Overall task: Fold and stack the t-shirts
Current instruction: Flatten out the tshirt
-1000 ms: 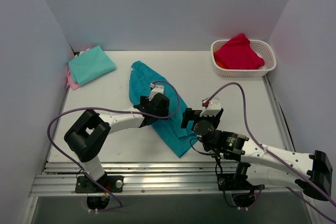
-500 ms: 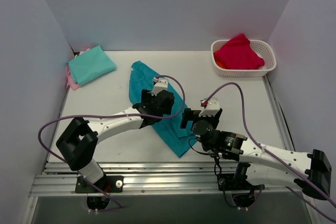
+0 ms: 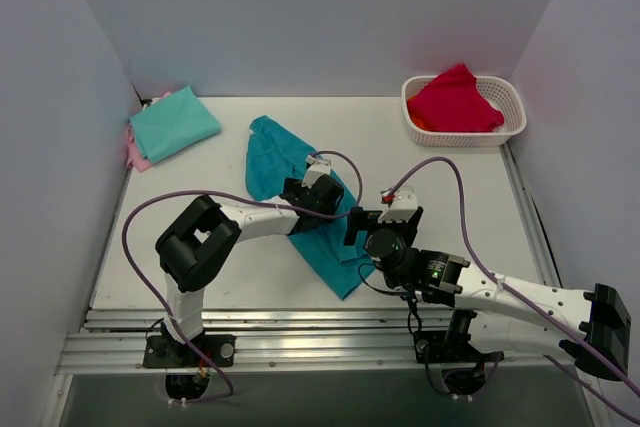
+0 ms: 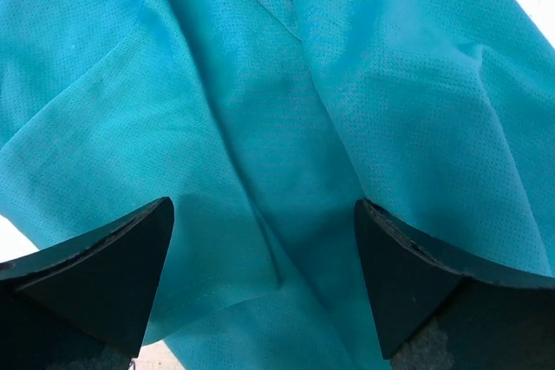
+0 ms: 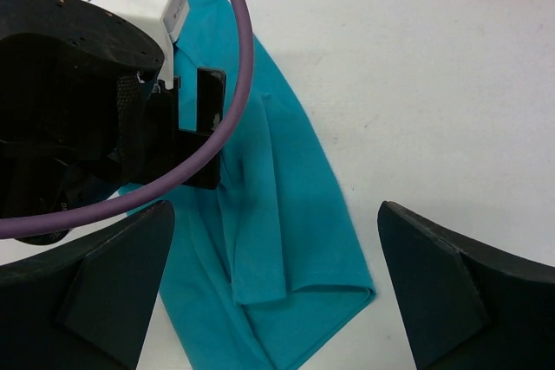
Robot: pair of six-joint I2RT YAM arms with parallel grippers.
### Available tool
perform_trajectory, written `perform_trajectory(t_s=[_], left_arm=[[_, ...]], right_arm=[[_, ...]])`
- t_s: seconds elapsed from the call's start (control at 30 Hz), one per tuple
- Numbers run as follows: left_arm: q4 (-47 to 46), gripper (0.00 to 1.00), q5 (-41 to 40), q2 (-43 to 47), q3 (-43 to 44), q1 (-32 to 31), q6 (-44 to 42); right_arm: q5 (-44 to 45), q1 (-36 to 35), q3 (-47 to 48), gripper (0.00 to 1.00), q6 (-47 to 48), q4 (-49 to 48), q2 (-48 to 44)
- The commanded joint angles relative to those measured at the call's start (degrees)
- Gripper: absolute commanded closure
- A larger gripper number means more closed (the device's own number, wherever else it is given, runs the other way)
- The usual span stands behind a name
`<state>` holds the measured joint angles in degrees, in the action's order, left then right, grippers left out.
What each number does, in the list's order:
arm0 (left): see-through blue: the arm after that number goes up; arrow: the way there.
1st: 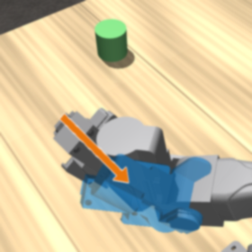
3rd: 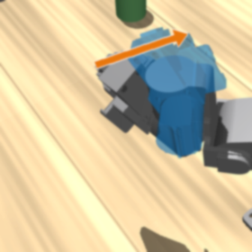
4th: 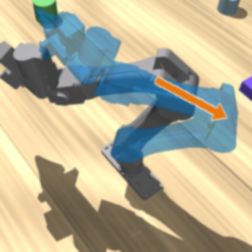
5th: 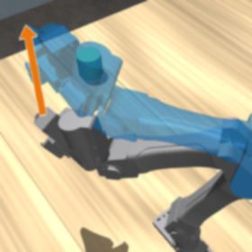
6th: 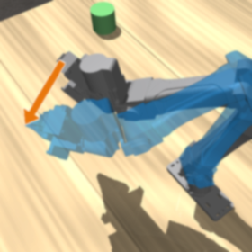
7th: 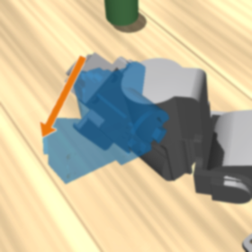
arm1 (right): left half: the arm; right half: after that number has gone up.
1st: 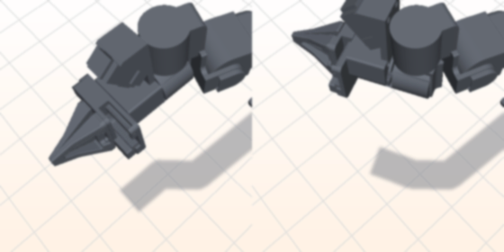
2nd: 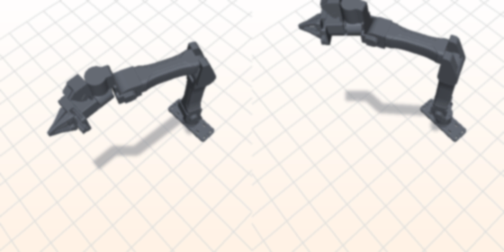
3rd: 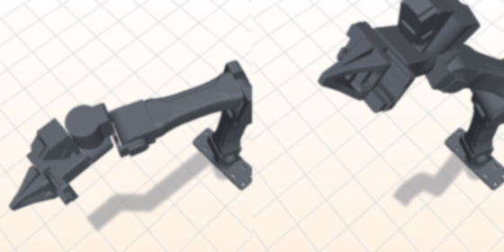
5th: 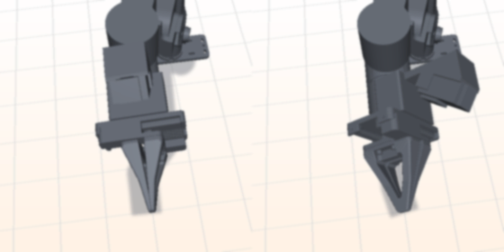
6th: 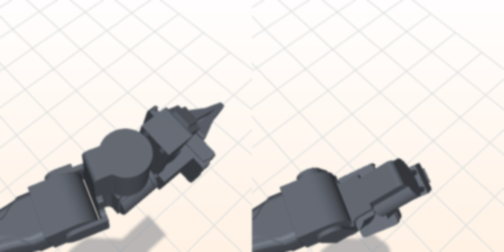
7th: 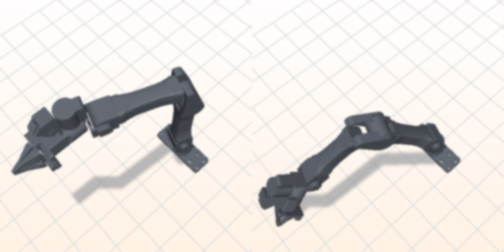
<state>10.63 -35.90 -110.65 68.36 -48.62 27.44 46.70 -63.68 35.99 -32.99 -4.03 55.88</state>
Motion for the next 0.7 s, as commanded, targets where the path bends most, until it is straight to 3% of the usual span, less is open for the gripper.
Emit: perform_trajectory(t_s=[0.0,0.27,0.5,0.67], left_arm=[[-3.16,0.06,1.53,-0.79,2.04,0.72,0.24],[-5.36,0.0,3.12,-1.5,0.99,2.04,1.21],[-6.41,0.32,3.38,-1.5,0.2,3.79,1.39],[-7.82,0.39,3.56,-0.62,-1.29,5.2,1.83]], right_arm=[[1.82,0.49,-0.13,0.0,-0.32,-1.5,0.11],[1.64,0.57,0.05,0.0,-0.4,-1.77,1.34],[1.55,0.57,0.31,0.0,-0.41,-1.94,2.66],[1.38,0.57,0.31,0.0,-0.41,-2.12,3.53]])
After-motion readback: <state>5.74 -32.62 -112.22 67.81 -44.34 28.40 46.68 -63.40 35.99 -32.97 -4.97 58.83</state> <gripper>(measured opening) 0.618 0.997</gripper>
